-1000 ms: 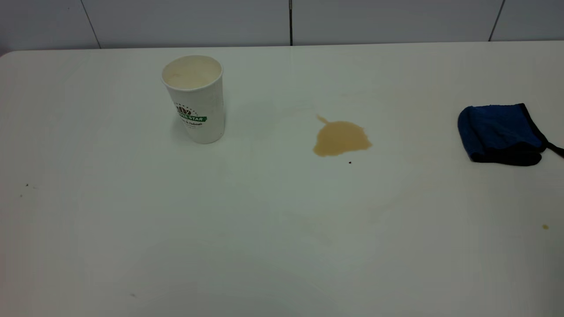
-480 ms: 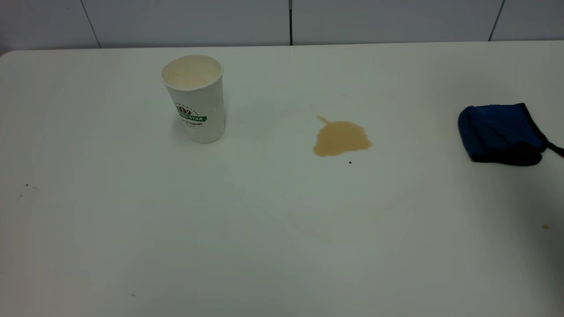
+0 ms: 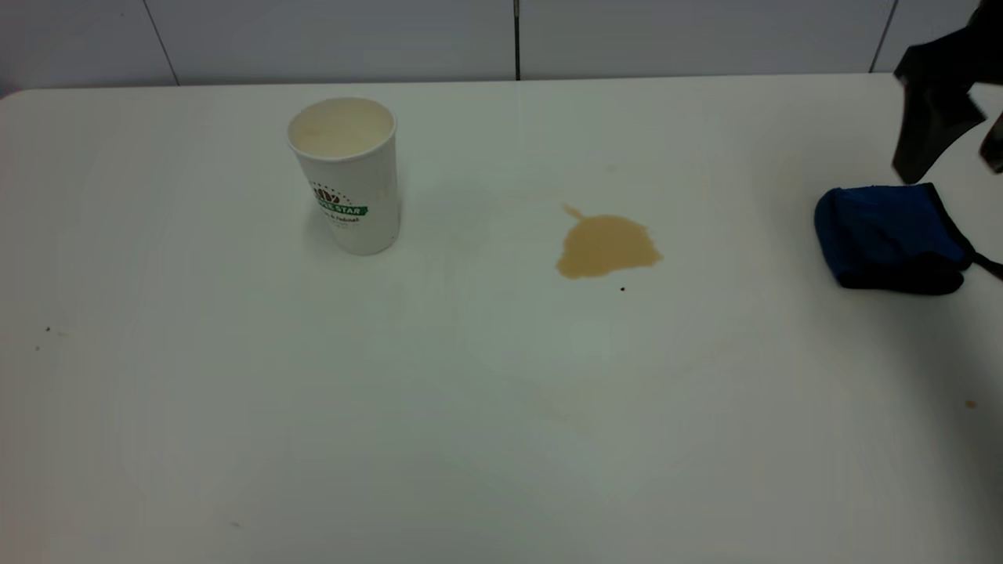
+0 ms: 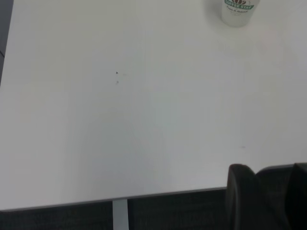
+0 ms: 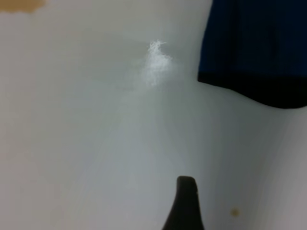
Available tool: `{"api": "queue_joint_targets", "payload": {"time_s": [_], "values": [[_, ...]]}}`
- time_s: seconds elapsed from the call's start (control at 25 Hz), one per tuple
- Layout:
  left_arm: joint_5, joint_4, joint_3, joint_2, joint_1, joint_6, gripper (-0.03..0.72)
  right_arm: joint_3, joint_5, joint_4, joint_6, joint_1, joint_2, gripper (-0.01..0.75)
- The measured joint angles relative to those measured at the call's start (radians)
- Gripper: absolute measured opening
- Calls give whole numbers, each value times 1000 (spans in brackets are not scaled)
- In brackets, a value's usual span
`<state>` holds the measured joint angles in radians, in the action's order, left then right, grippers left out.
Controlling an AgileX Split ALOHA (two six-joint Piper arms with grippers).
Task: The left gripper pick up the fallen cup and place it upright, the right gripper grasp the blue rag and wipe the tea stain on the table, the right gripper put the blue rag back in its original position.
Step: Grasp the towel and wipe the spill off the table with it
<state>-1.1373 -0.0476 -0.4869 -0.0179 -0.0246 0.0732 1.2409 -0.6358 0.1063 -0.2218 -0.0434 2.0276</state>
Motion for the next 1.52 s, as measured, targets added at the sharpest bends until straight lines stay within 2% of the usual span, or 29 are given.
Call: {"api": "queue_joint_targets", "payload": {"time_s": [0.32,0.76,1.08,1.32,1.52], "values": [[0,0,0,0,0,0,239,137,106,-10,-47,5,245,690],[0,0,0,0,0,1,239,393,105,-82,21,-7,473,680],[0,0,0,0,0,2,239,452,64,-155,93,-56,496,675],[0,0,0,0,0,2,239,455,53,-140,113,-80,516,667],[0,0,0,0,0,2,239,458,52,-127,122,-80,523,610]]}}
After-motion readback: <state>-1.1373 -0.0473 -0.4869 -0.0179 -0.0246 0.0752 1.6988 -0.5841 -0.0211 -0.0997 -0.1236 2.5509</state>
